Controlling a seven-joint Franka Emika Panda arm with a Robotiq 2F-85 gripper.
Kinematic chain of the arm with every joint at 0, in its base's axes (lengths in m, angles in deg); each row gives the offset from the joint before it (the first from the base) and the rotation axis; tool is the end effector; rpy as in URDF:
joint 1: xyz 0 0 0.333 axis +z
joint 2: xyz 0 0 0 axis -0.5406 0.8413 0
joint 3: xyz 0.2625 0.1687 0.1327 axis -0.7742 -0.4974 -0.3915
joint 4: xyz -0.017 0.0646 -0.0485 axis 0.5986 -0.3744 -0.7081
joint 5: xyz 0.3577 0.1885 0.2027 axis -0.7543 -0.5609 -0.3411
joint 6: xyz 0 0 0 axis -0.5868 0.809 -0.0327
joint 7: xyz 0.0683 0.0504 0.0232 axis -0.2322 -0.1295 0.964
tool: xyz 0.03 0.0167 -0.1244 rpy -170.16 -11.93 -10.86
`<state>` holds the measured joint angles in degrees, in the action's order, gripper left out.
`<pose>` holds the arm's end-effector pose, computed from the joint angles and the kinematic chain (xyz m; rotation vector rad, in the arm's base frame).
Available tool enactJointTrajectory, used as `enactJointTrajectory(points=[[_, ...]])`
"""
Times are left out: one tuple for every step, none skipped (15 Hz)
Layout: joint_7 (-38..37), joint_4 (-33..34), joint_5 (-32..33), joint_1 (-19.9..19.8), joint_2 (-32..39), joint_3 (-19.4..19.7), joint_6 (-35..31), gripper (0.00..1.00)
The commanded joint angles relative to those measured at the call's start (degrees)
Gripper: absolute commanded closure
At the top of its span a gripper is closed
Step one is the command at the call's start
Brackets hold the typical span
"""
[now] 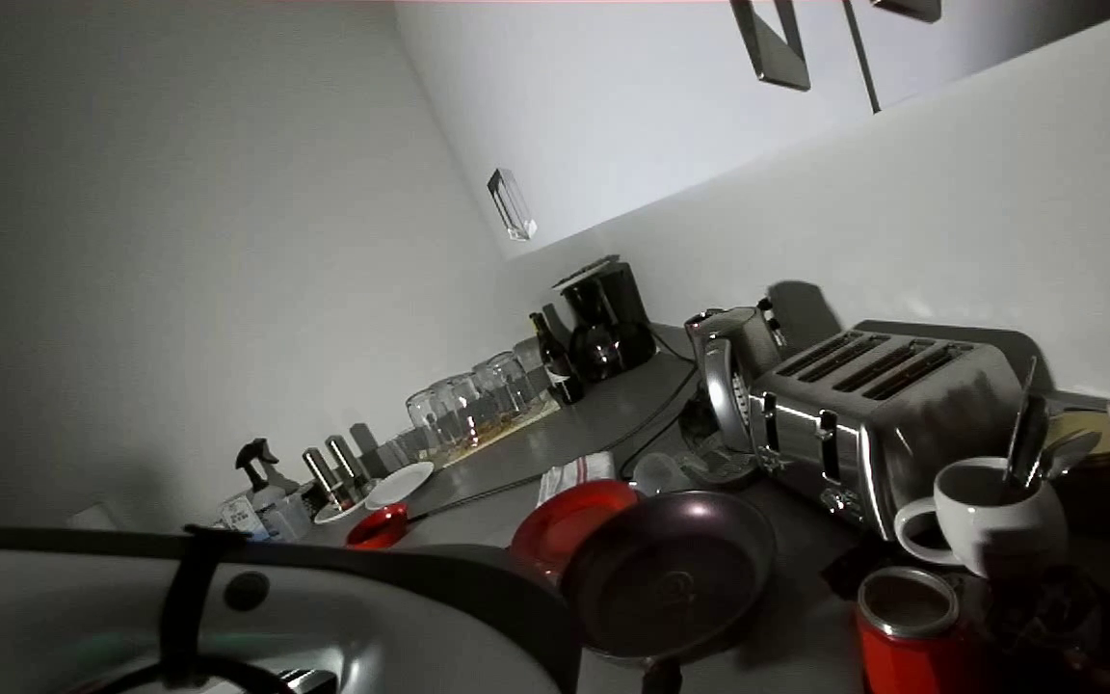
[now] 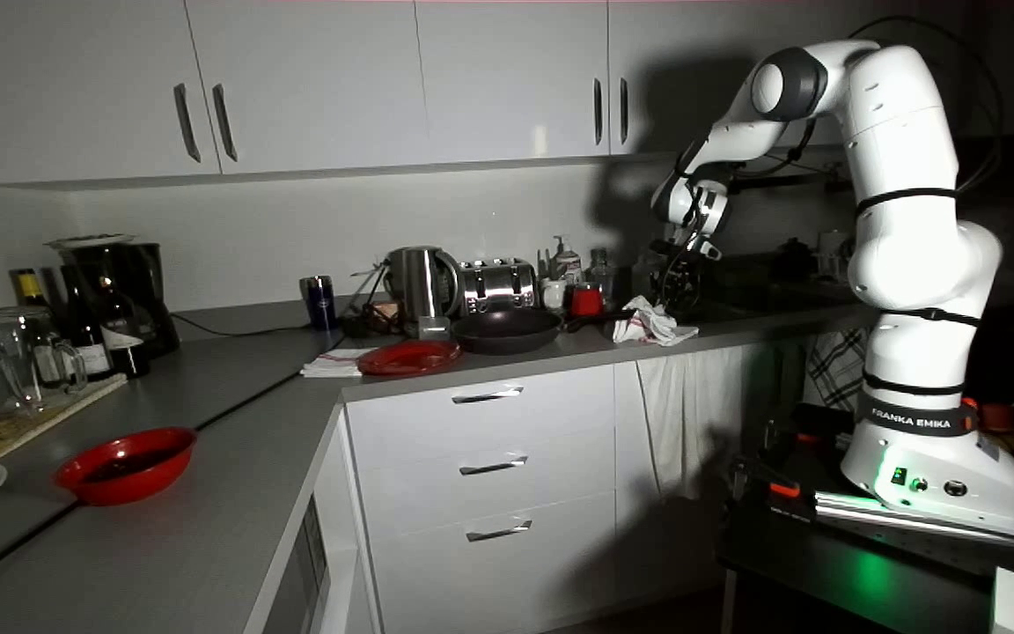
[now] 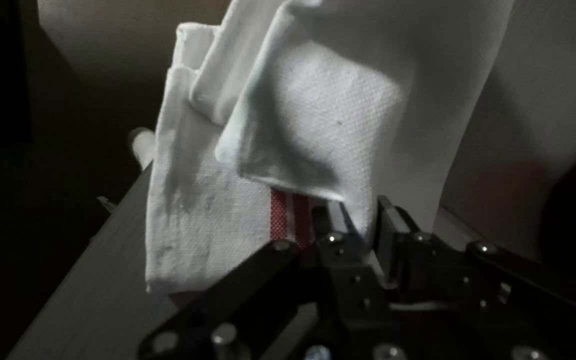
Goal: Use the white towel to wipe the right side of the countertop
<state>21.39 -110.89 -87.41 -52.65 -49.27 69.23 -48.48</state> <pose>0.5250 -0.3937 0.2706 -2.0049 1.9276 -0.1214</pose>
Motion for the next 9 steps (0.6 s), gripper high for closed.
enactJointTrajectory(points=[[0.6, -2.3, 0.6, 0.8, -1.9, -1.2, -0.3, 0.47], [0.6, -2.5, 0.6, 1.0, -1.7, -1.5, -0.1, 0.41], [0.6, -2.6, 0.7, 1.1, -1.5, -1.7, -0.1, 0.33], [0.7, -2.8, 0.6, 1.2, -1.4, -2.0, 0.0, 0.26], [0.7, -2.9, 0.6, 1.3, -1.2, -2.2, 0.1, 0.19], [0.8, -3.1, 0.6, 1.4, -1.1, -2.3, 0.0, 0.11], [0.9, -3.4, 0.7, 1.4, -1.0, -2.3, -0.2, 0.05], [0.9, -3.6, 0.9, 1.5, -0.9, -2.3, -0.5, 0.00], [0.9, -3.8, 1.1, 1.5, -1.0, -2.3, -0.8, 0.00]])
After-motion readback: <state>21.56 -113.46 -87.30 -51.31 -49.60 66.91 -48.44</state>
